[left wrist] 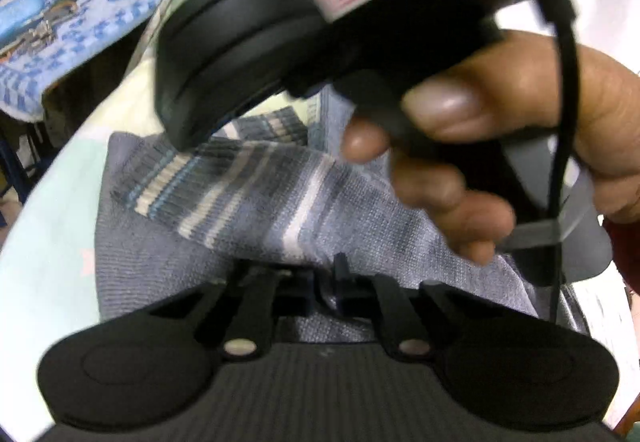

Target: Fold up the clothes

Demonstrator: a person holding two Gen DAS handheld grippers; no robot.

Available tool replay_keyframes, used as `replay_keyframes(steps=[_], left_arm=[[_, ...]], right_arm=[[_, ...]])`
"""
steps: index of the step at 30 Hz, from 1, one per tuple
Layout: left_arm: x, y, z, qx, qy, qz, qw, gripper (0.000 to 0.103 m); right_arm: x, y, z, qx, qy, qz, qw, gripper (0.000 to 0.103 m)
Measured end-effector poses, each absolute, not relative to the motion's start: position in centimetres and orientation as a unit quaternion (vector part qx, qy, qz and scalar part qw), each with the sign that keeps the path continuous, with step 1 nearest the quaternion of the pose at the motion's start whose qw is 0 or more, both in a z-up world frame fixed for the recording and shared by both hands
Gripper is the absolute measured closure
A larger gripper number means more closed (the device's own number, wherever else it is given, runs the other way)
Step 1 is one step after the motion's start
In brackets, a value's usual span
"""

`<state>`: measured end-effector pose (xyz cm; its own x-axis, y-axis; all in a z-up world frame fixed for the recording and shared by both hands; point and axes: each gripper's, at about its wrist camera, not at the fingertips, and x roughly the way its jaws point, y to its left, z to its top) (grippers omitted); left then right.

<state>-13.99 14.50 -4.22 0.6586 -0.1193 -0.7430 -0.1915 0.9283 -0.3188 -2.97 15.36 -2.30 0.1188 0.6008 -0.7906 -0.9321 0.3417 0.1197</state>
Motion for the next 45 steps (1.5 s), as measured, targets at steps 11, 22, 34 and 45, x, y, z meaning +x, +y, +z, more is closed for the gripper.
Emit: replay_keyframes(steps=[11, 22, 34, 45], left_arm=[[-14.5, 12.8, -3.9, -0.174, 0.415, 0.021, 0.893, 0.094], [-14.5, 11.3, -3.8, -0.154, 0.396, 0.015, 0.905, 0.042], [-12.8, 10.4, -3.7, -0.097, 0.401, 0.007, 0.911, 0.031], [-11.0, 4.9, -1.8, 0.030, 0.367, 0.003, 0.930, 0.042]], right_arm=[[-5.5, 15.7, -2.2, -0.228, 0.401, 0.581, 0.670, 0.052], [-4.3, 14.7, -1.9, -0.226, 0.393, 0.549, 0.702, 0.098], [-1.0, 1.2, 4.1, 0.082, 0.371, 0.484, 0.788, 0.097], [-1.3, -10.2, 6.8, 0.244, 0.287, 0.406, 0.833, 0.097]])
